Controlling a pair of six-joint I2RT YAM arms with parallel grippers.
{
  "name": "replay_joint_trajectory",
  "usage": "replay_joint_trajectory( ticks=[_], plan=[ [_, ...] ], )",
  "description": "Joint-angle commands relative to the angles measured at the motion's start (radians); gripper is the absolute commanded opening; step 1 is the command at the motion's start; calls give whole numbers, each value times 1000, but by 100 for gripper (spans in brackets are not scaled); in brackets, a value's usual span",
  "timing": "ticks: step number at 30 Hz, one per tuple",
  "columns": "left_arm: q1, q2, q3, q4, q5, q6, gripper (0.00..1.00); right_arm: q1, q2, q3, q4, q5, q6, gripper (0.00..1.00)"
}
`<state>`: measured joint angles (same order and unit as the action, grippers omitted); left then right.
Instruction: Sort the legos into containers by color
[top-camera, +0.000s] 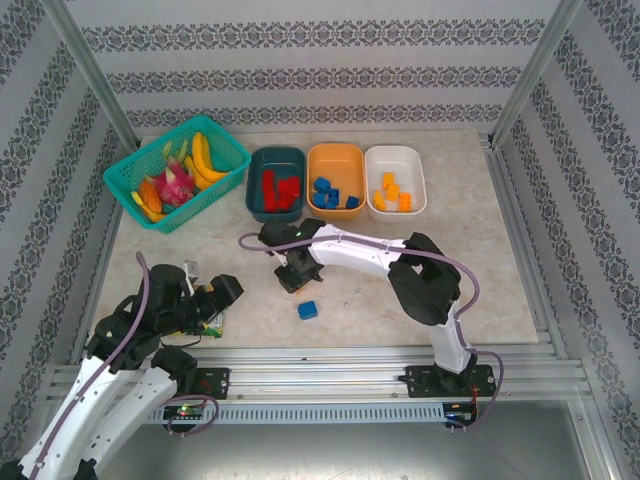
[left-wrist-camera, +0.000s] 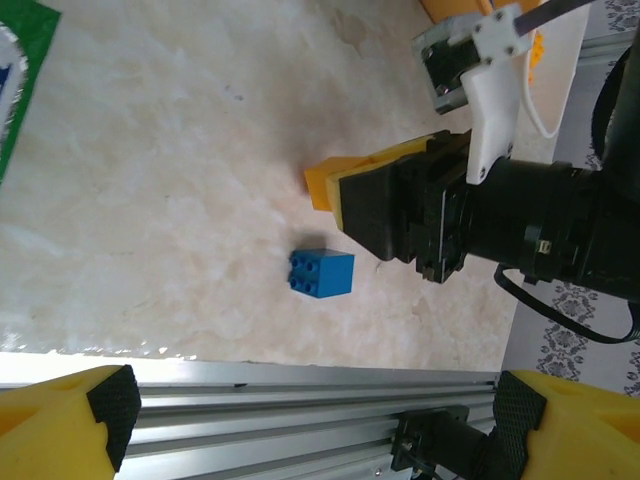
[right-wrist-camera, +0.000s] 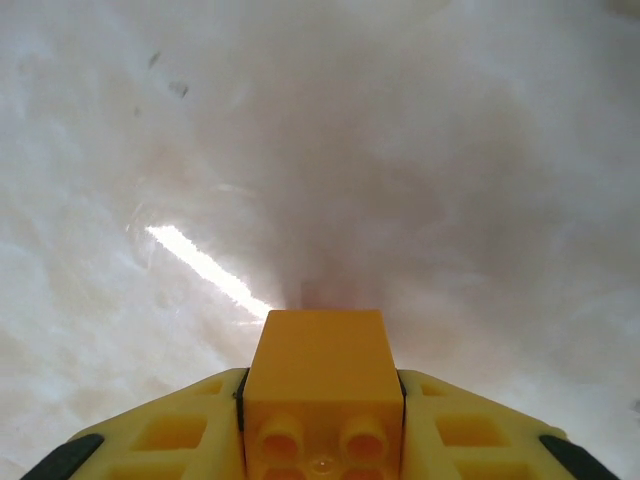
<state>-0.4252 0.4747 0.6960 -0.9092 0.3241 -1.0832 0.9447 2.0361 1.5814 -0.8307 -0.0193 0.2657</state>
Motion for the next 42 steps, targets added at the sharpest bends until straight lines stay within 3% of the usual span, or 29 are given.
replay_joint_trajectory(
  ticks=[1,10,14,18,27,34,42],
  plan=[
    [7,78,10,175,38,-19,93,-71,-84,57,-45,-1,10,31],
    [-37,562,235,493,78,71,94,-462,-183,111,-17,-84,74,31],
    [-44,760,325,628,108,65,93,-627,-112,195,17,-126,121,30],
    [-45,942,461,684,127,85,93,-730,13,348,28,-134,161,30],
    [-49,1277,747,736,180,119,93,-827,334,758,-73,-98,257,30],
    [-52,1438,925,705,198,140,92,-869,495,916,-79,-98,318,31],
    [-57,1496,947,711,192,145,92,-886,583,987,-132,-111,335,32]
  ],
)
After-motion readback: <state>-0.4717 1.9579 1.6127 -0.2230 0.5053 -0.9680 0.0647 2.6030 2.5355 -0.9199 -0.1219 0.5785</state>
